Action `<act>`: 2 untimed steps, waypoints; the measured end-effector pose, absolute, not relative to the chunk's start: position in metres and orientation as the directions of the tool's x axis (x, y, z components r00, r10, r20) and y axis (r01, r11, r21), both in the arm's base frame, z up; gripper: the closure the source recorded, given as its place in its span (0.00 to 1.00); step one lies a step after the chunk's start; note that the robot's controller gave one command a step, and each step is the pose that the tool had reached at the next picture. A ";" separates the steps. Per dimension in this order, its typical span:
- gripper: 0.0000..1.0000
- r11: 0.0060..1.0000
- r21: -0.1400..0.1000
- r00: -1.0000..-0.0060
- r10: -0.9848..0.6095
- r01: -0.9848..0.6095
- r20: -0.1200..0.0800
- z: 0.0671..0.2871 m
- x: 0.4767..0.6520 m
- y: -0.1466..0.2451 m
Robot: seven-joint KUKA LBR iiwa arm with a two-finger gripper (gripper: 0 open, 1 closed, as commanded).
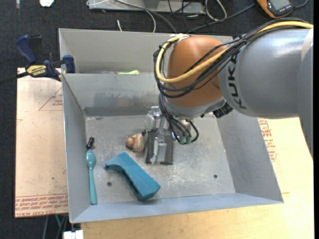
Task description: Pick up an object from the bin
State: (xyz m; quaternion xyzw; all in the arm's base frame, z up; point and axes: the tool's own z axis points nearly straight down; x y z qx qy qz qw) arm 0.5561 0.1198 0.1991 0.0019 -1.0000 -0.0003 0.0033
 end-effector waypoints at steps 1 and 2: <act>0.00 1.000 0.001 -1.000 -0.001 -0.001 -0.001 0.204 0.558 0.119; 0.00 1.000 0.003 -1.000 -0.011 -0.011 -0.007 0.148 0.572 0.096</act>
Offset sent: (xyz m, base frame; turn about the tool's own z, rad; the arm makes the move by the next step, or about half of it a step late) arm 0.0297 -0.0556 -0.1291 -0.0208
